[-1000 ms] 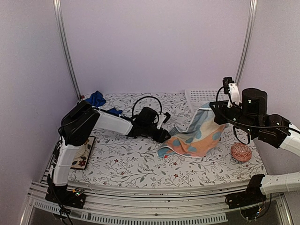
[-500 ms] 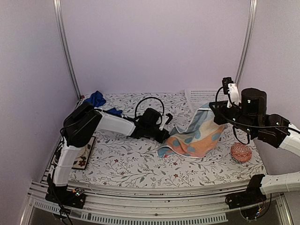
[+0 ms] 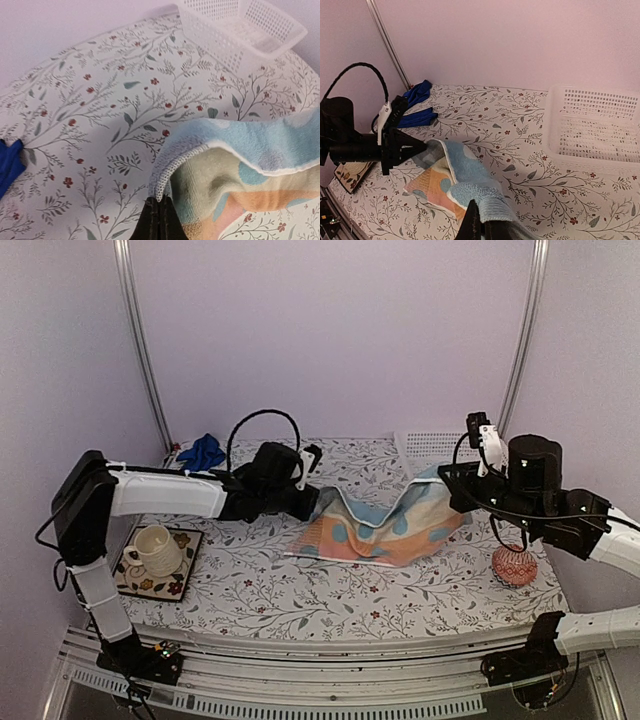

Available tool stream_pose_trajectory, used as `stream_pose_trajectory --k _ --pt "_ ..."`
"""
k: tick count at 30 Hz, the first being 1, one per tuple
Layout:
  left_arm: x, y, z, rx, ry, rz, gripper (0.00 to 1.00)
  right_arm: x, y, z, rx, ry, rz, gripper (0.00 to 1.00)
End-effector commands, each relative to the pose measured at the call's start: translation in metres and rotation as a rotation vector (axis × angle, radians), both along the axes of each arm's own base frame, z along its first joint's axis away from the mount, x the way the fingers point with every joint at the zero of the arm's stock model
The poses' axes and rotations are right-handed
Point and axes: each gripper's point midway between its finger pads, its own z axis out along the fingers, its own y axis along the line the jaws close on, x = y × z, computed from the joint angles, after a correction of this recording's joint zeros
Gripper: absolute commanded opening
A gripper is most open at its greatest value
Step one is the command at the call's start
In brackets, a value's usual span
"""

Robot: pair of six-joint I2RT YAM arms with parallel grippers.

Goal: Roll the towels
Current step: Pick up the towel from the center of the board, then flatten out the towel at the center of the board.

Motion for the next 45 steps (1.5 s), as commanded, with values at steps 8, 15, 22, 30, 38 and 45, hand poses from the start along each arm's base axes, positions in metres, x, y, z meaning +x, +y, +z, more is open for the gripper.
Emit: stream_pose_trajectory --k 8,15,22,30,38,45 --pt "-0.037 0.094 0.046 0.083 -0.097 0.217 0.0 0.01 0.018 -0.038 0.068 0.103 0.037 0.02" --pt "-0.065 0.111 0.006 0.22 -0.066 0.235 0.0 0.009 0.03 -0.103 0.017 0.269 0.055 0.02" --pt "-0.06 0.133 -0.003 0.34 -0.082 0.341 0.0 0.02 0.018 -0.132 0.074 0.37 0.027 0.02" --pt "-0.068 0.153 0.102 0.188 -0.273 0.401 0.0 0.015 0.0 -0.052 0.12 0.234 0.008 0.02" --pt "-0.131 0.148 0.171 0.013 -0.377 0.266 0.0 -0.027 -0.012 -0.02 0.247 0.23 0.09 0.02" --pt "-0.176 0.133 0.162 0.143 -0.383 0.216 0.0 -0.055 -0.039 -0.01 0.32 0.242 0.055 0.02"
